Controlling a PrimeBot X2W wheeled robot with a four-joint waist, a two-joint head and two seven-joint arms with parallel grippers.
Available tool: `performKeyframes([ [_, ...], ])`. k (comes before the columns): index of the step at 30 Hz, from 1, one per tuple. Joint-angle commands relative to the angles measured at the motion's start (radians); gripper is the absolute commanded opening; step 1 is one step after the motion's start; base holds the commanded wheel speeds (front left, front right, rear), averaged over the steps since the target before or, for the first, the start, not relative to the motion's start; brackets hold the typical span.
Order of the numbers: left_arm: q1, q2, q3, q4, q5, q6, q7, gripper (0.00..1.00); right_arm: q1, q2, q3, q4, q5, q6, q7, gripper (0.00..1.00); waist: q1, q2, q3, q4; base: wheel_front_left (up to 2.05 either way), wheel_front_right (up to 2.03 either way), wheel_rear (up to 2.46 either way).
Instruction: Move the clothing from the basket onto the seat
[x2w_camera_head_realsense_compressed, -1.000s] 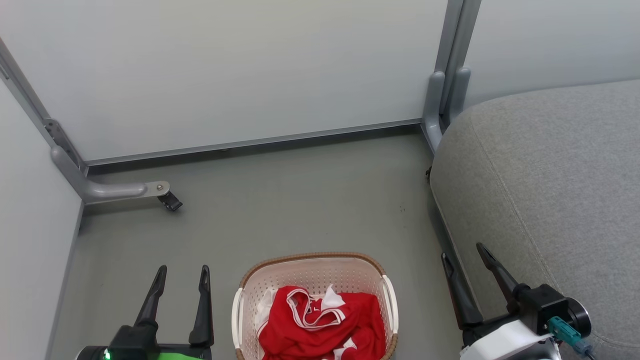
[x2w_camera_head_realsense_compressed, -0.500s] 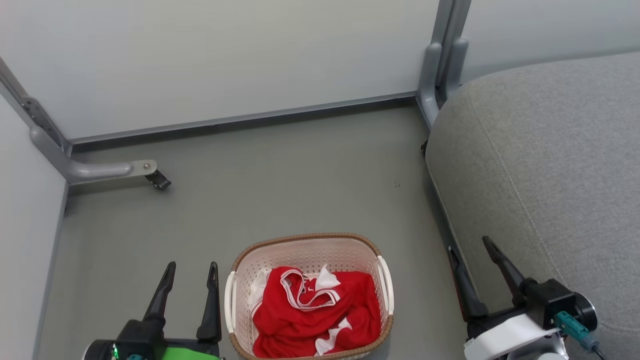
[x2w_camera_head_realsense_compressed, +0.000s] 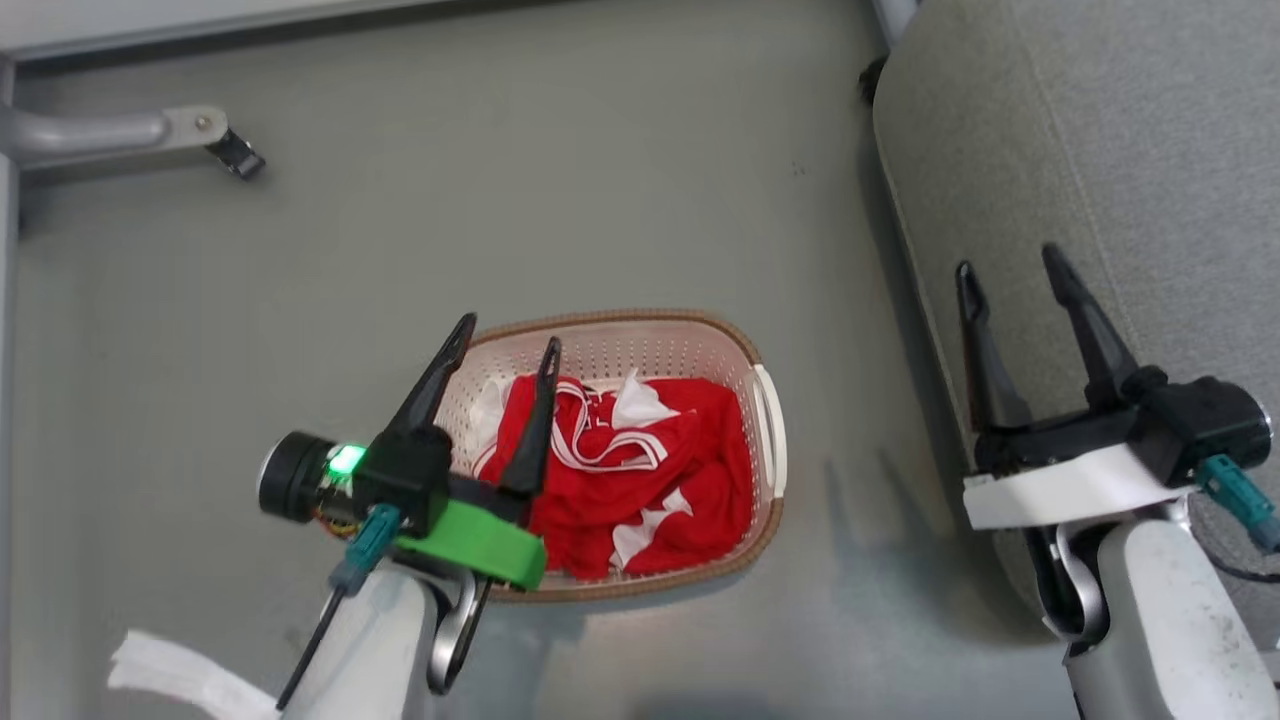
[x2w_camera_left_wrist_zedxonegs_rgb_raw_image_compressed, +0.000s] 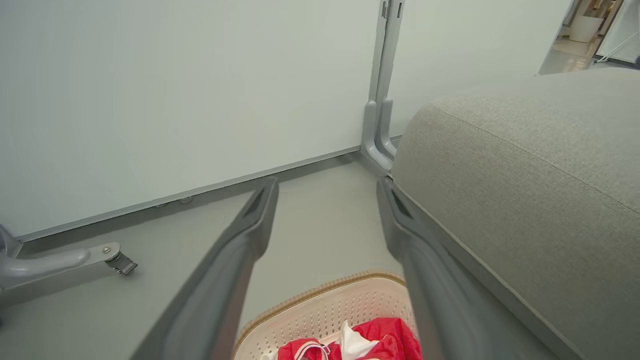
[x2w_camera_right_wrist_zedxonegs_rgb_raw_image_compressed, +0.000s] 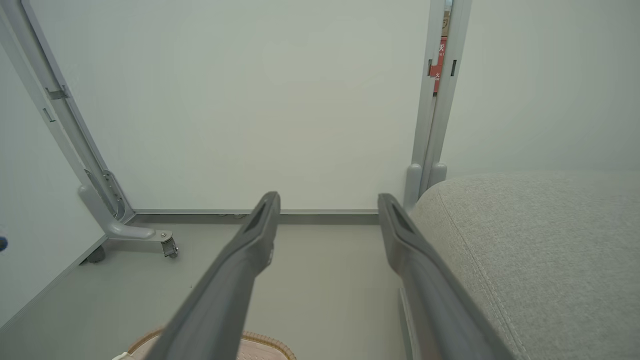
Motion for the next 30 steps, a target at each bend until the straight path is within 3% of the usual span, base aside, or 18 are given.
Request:
performKeyframes([
  [1, -0.062, 0.008, -0.023, 0.020, 0.010, -0.006, -0.001, 1.00, -0.039, -0.004, -0.010, -0.011, -0.008, 0.000, -0.002, 1.00, 0.0000, 0.0000, 0.256, 0.018, 0.00, 0.00, 0.00],
  [8, -0.344, 0.069, -0.279, 0.176, -0.043, -0.006, -0.001, 1.00, -0.165, -0.004, -0.042, -0.063, -0.023, 0.000, -0.002, 1.00, 0.0000, 0.0000, 0.463, 0.025, 0.00, 0.00, 0.00],
  [19, -0.679, 0.119, -0.626, 0.445, -0.105, -0.006, -0.001, 1.00, -0.223, -0.004, -0.075, -0.136, -0.020, 0.000, -0.001, 1.00, 0.0000, 0.0000, 0.668, 0.013, 0.00, 0.00, 0.00],
  [30, -0.836, 0.100, -0.815, 0.618, -0.195, -0.007, -0.001, 1.00, -0.245, -0.004, -0.080, -0.163, 0.001, 0.000, -0.001, 1.00, 0.0000, 0.0000, 0.771, -0.003, 0.00, 0.00, 0.00],
])
